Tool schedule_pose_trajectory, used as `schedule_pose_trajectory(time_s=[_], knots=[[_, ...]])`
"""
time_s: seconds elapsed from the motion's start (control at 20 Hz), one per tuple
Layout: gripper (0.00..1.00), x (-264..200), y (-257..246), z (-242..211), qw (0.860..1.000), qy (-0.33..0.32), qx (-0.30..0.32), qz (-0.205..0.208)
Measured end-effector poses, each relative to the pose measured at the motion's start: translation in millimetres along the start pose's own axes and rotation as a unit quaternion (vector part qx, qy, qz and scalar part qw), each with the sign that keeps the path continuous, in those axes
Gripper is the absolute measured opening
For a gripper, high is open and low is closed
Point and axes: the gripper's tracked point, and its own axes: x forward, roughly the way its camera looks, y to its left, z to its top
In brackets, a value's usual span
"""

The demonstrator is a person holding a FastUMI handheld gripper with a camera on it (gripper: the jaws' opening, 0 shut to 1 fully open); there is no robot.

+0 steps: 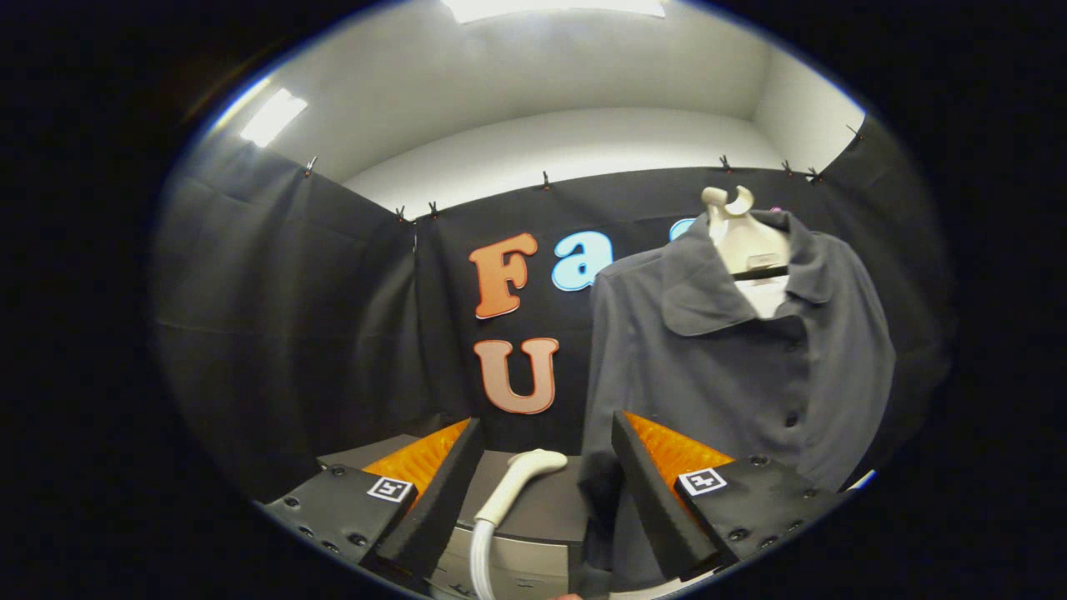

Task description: Iron the clothes twice with a garment steamer, once on the left side and once on the right side.

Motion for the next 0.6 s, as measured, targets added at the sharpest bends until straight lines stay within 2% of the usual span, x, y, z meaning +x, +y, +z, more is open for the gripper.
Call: schedule_pose_trajectory(time_s=[0.3, 0.6], knots=[[1.0, 86.4, 40.9, -49.1, 0.998, 0.07, -0.007, 0.005], [1.0, 146.0, 45.6, -112.7, 0.988, 0.151, -0.037, -0.021]])
